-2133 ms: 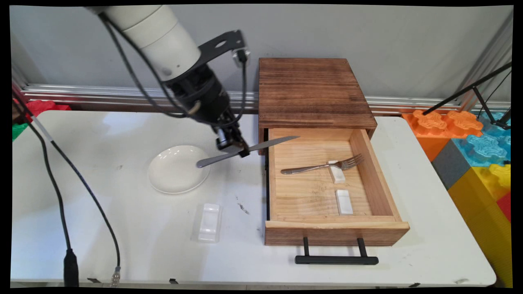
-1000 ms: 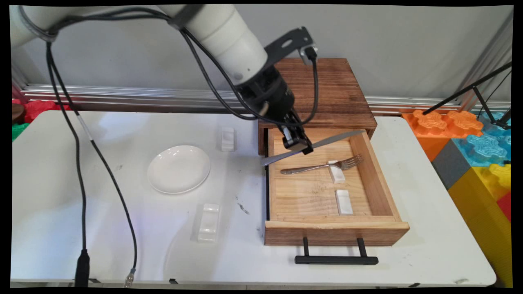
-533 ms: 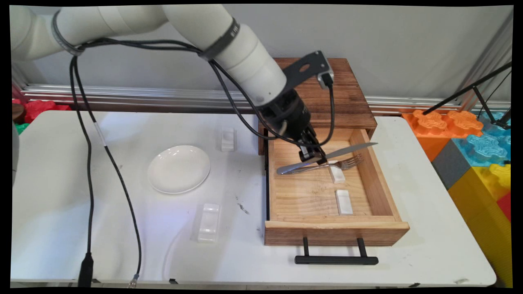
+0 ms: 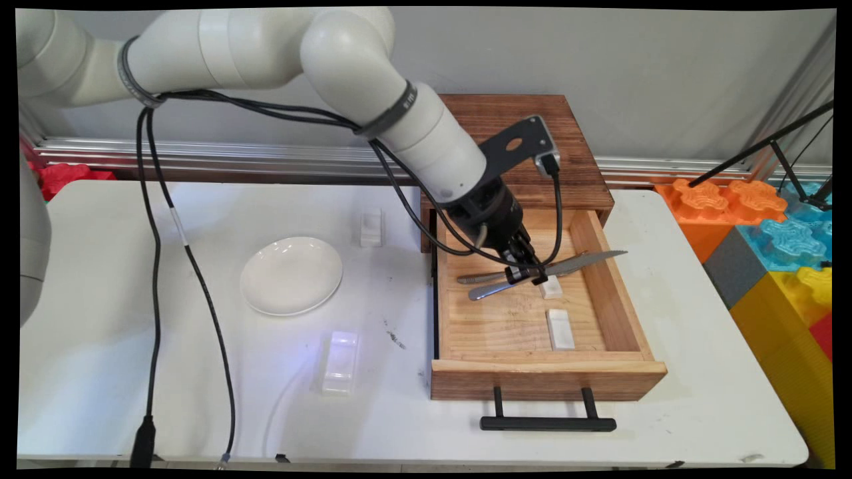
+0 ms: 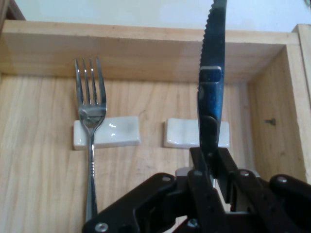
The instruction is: Place the picked object into the drawer
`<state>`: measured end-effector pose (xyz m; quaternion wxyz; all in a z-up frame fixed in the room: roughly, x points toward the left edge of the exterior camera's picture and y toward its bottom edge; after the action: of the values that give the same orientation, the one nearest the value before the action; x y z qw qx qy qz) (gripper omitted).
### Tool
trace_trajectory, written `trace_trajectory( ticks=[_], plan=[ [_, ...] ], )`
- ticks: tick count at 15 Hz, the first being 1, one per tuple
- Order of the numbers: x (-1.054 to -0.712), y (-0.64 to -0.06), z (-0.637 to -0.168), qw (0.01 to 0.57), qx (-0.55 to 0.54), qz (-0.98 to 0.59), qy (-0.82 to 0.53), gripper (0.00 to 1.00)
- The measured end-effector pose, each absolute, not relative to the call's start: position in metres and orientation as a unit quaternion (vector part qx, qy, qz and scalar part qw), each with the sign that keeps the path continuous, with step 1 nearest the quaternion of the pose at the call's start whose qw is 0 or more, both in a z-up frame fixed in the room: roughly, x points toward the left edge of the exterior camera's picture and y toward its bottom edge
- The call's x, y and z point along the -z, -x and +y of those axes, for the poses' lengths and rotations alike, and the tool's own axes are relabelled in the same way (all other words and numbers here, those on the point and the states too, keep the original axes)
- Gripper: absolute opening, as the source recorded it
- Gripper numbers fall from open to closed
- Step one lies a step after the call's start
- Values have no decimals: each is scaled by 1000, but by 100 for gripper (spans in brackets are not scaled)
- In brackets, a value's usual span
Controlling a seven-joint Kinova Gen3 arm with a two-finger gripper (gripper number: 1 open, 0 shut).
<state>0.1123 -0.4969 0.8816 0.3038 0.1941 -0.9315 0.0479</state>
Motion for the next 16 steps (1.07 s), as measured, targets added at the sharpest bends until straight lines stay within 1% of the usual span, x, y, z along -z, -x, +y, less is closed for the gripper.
trace_trajectory(
  ticks=[9, 16],
  plan=[
    [-844, -102, -502, 311, -55, -929, -191, 0],
    [-825, -100, -502, 313, -56, -929, -190, 0]
  ],
)
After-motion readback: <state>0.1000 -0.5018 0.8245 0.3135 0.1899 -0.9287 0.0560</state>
